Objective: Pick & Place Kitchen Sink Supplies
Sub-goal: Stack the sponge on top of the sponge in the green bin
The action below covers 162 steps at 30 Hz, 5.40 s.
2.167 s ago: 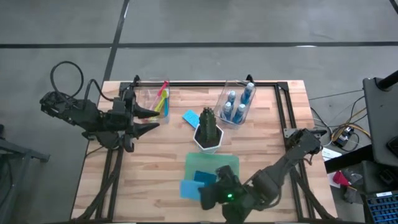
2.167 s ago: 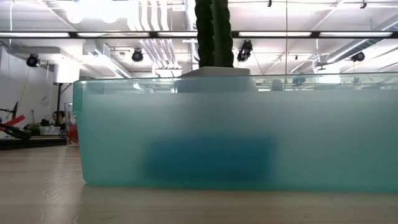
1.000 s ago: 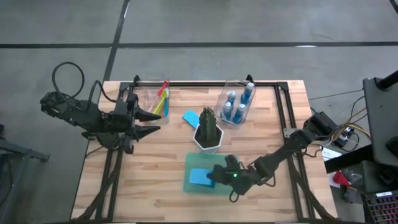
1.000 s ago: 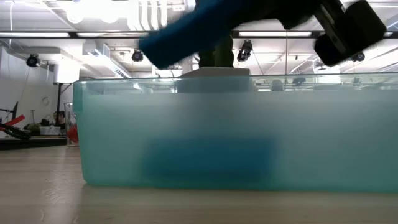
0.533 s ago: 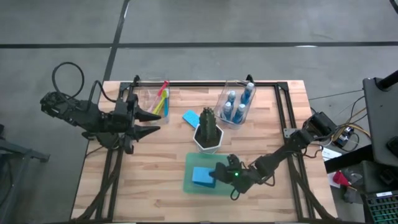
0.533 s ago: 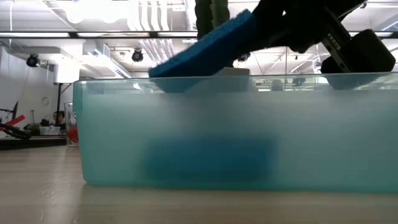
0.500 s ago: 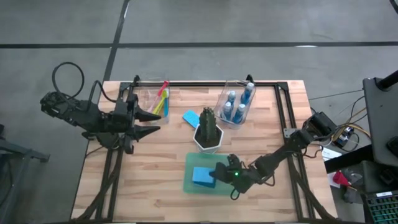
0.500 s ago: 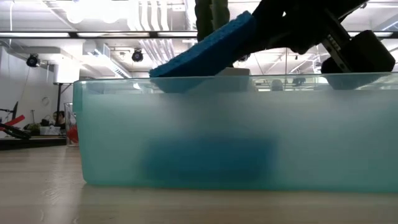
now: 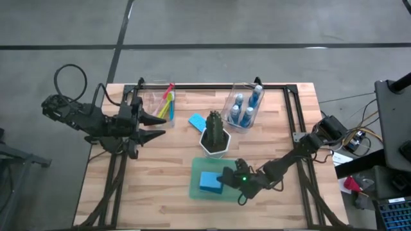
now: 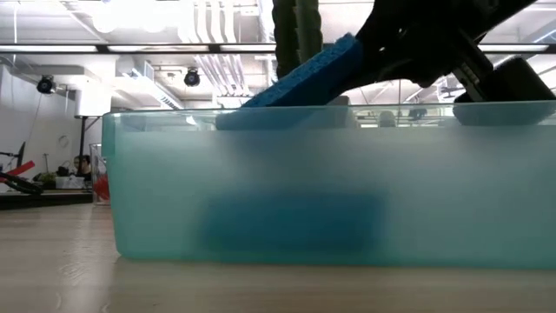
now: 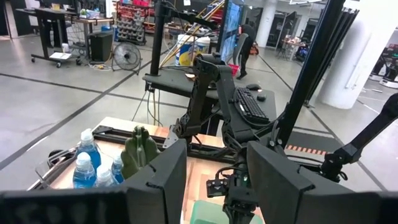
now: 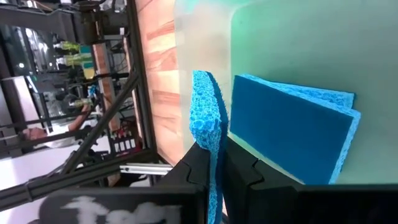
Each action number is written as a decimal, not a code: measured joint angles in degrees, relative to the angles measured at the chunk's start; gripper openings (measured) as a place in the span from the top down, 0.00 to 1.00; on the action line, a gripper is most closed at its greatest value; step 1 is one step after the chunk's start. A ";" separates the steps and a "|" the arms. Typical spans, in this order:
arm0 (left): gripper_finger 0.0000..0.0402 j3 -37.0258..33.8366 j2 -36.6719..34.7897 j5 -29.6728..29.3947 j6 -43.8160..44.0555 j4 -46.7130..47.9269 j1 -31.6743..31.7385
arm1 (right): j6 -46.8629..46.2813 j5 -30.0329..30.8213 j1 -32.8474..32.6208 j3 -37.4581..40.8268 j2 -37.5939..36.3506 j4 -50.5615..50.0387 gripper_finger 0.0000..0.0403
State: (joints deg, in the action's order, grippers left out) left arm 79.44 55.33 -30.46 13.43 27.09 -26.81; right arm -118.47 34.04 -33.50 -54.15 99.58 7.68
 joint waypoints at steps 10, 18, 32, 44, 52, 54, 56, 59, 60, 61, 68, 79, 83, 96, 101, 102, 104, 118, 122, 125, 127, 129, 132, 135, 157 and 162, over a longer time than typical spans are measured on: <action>0.59 0.00 -0.09 0.00 0.04 1.00 0.00 | -1.37 -1.16 -0.02 -2.98 7.01 1.95 0.96; 0.59 0.00 -0.24 0.00 0.04 0.96 0.04 | -1.23 -0.88 -0.09 -3.61 8.01 1.88 0.96; 0.59 0.00 -0.24 0.00 0.12 2.01 0.04 | -1.36 -3.24 -0.13 -3.58 7.94 -0.63 0.90; 0.59 0.00 -0.26 0.00 0.24 2.27 0.04 | -1.10 -4.46 -1.08 -3.56 6.56 -0.67 0.65; 0.59 0.00 -0.41 0.02 0.26 2.49 0.04 | -0.68 -4.09 -2.77 -3.56 3.72 -3.07 0.59; 0.59 0.00 -0.50 0.00 0.26 2.49 0.04 | -0.12 -4.07 -3.05 -3.56 2.94 -3.23 0.58; 0.59 0.00 -0.61 0.00 0.28 2.53 0.04 | 0.16 -4.05 -3.40 -3.56 2.16 -3.29 0.58; 0.59 0.00 -0.76 0.00 0.30 2.51 0.01 | 0.81 -4.07 -3.71 -3.54 0.43 -4.70 0.59; 0.59 0.00 -0.76 0.00 0.28 2.51 0.00 | 1.02 -4.04 -3.85 -3.54 -0.25 -5.49 0.60; 0.59 0.00 -0.76 0.00 0.20 2.51 0.00 | 1.10 -4.03 -4.06 -3.54 -0.99 -6.35 0.60; 0.59 0.00 -0.99 -1.16 -0.04 2.58 0.04 | 7.87 0.39 -4.42 -3.54 -6.36 -7.05 0.62; 0.59 0.11 -3.12 -2.45 3.02 2.55 4.39 | 31.34 17.81 -4.08 -9.18 -11.42 -3.48 0.63; 0.59 0.17 -3.67 -1.92 4.68 2.49 9.13 | 40.98 18.66 -2.91 -12.54 -12.00 -3.99 0.65; 0.59 0.16 1.87 16.43 18.32 5.89 32.37 | 77.68 14.00 -1.79 -24.01 -17.18 -4.42 0.69; 0.59 0.15 6.04 24.88 23.55 9.51 43.40 | 88.29 11.16 -1.91 -25.64 -21.51 -4.43 0.70; 0.59 0.15 6.91 26.59 23.67 10.42 45.50 | 90.22 10.43 -2.08 -25.61 -22.45 -4.43 0.70; 0.59 0.15 8.70 30.72 23.73 11.85 49.08 | 93.36 8.88 -2.28 -25.08 -24.40 -4.54 0.70; 0.51 0.15 23.87 42.36 14.09 20.58 59.04 | 96.91 7.48 -2.34 -24.59 -31.36 -10.56 0.70; 0.41 0.69 29.31 43.87 9.72 19.89 59.84 | 98.69 9.92 -2.13 -24.59 -31.66 -10.49 0.70; 0.37 1.62 33.44 45.34 4.32 18.68 59.81 | 98.66 13.32 -2.11 -24.59 -31.64 -10.49 0.70; 0.37 2.71 36.37 45.54 1.38 18.84 59.78 | 98.66 15.34 -2.10 -24.59 -31.66 -10.31 0.69; 0.37 3.71 39.15 45.12 -1.72 19.06 59.82 | 98.57 17.47 -2.10 -24.59 -31.65 -10.29 0.70; 0.38 5.97 42.47 44.49 -5.01 19.02 59.99 | 98.07 19.36 -2.10 -24.72 -31.65 -10.06 0.70; 0.38 8.02 45.21 43.68 -8.94 19.11 59.95 | 98.07 20.39 -2.10 -24.92 -31.66 -9.92 0.70; 0.38 9.15 60.18 39.50 -19.79 23.67 59.71 | 96.16 23.17 -1.95 -24.94 -32.34 -10.36 0.70; 0.38 8.52 60.50 39.93 -21.20 22.49 59.05 | 96.16 23.17 -1.95 -24.94 -32.34 -10.42 0.69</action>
State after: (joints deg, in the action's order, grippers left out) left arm 87.96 115.83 9.47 -7.77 49.58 32.24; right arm -22.31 57.21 -35.44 -79.09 67.24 -2.74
